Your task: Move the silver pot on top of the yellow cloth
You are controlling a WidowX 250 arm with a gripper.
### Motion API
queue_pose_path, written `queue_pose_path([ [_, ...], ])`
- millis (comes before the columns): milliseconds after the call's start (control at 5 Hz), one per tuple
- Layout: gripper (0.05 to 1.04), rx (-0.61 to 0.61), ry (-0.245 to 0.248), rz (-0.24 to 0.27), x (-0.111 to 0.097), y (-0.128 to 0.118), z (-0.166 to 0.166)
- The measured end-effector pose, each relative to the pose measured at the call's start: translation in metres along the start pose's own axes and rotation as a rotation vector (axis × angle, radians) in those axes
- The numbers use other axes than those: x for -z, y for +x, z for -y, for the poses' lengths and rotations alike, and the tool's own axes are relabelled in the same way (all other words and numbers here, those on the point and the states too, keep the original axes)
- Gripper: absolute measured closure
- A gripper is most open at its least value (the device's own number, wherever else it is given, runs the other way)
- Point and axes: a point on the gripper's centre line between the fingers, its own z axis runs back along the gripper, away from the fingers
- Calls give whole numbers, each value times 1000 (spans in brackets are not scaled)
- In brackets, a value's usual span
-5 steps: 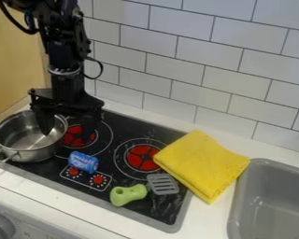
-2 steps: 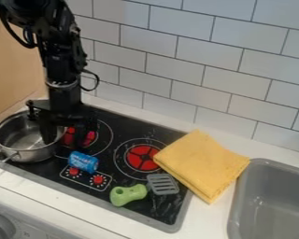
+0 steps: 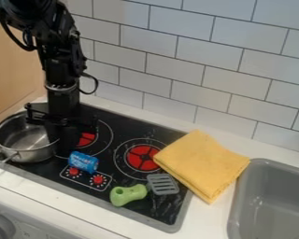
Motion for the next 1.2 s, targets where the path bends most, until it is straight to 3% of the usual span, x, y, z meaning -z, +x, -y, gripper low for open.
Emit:
queue_pose_path([
  [800,1020,33,-2,17,-17,-4,8],
  [1200,1020,216,24,54,-37,0,56],
])
